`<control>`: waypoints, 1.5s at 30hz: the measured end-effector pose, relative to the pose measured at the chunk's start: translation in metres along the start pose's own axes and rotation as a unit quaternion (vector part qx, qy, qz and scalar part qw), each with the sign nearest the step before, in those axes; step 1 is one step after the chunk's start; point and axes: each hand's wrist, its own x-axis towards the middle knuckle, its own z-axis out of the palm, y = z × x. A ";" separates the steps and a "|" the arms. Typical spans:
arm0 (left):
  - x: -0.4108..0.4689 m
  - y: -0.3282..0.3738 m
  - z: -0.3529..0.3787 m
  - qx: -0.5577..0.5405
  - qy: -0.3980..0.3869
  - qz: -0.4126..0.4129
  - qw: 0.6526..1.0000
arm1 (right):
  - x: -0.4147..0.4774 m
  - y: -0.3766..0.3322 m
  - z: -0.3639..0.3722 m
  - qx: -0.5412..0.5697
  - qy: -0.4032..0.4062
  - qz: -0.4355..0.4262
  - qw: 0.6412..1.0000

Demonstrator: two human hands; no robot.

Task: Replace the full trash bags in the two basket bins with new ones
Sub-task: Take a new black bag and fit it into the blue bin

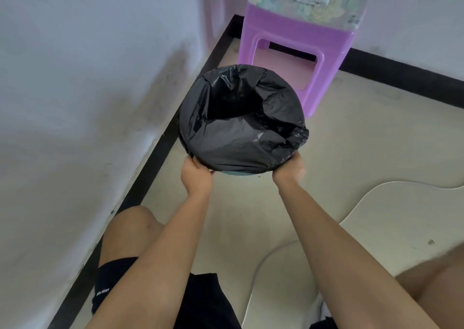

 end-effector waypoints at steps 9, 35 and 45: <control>0.016 0.016 -0.021 -0.094 -0.012 -0.127 0.987 | 0.029 0.006 -0.037 0.218 -0.021 0.098 0.971; 0.009 0.055 0.015 0.347 0.065 0.184 0.917 | -0.023 -0.054 -0.025 -0.191 0.121 -0.385 0.895; 0.016 0.057 0.018 0.271 0.027 0.183 0.945 | 0.026 -0.056 -0.039 0.125 -0.184 0.019 0.975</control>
